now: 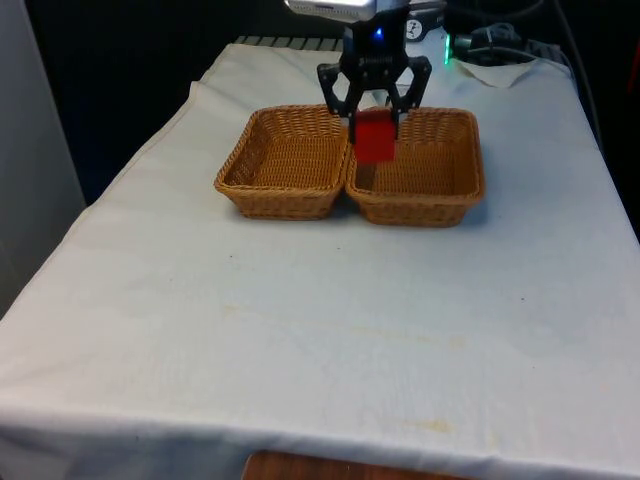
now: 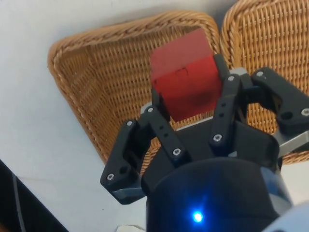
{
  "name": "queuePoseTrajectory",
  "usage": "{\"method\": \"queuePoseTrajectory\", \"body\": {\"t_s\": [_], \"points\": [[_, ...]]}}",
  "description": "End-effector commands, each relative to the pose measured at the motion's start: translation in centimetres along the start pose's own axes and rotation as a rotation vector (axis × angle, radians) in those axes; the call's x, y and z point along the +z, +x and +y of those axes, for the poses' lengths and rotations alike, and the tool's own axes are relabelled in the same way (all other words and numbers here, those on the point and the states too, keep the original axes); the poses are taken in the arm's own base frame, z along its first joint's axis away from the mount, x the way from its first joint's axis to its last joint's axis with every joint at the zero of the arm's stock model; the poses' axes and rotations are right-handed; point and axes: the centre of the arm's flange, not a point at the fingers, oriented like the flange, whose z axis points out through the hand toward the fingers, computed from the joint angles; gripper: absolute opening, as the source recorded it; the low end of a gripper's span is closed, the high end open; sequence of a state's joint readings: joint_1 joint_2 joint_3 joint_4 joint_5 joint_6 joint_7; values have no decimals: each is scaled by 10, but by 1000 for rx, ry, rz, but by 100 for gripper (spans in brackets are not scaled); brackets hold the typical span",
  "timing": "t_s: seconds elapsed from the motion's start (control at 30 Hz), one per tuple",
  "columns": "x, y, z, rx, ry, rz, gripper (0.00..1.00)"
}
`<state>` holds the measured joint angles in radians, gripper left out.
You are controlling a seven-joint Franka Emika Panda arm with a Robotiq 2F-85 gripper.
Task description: Pick up the red cube and place it into the right basket.
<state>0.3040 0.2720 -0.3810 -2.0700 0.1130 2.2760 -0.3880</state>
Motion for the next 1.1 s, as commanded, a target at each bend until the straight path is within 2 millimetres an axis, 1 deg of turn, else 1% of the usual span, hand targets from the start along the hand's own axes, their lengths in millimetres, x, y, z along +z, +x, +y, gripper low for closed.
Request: {"method": "queuePoseTrajectory", "body": {"t_s": [0.0,0.13,0.17,0.27,0.37,0.4,0.43,0.53,0.6,0.63,0.73,0.9,0.93,1.07], "points": [[-3,-5,2,8,-7,9,2],[-7,-11,6,11,-3,14,2],[-4,-8,5,10,5,3,2],[-12,-18,9,13,3,23,2],[-14,-23,11,12,7,31,2],[-13,-21,10,14,16,19,2],[-16,-27,13,14,9,35,2],[-18,-31,16,13,10,42,2],[-18,-35,18,15,11,46,2],[-16,-33,17,16,19,35,2],[-18,-42,22,19,12,51,2],[-17,-51,25,26,12,61,2],[-15,-49,24,25,24,52,2],[-15,-58,27,30,12,68,2]]}}
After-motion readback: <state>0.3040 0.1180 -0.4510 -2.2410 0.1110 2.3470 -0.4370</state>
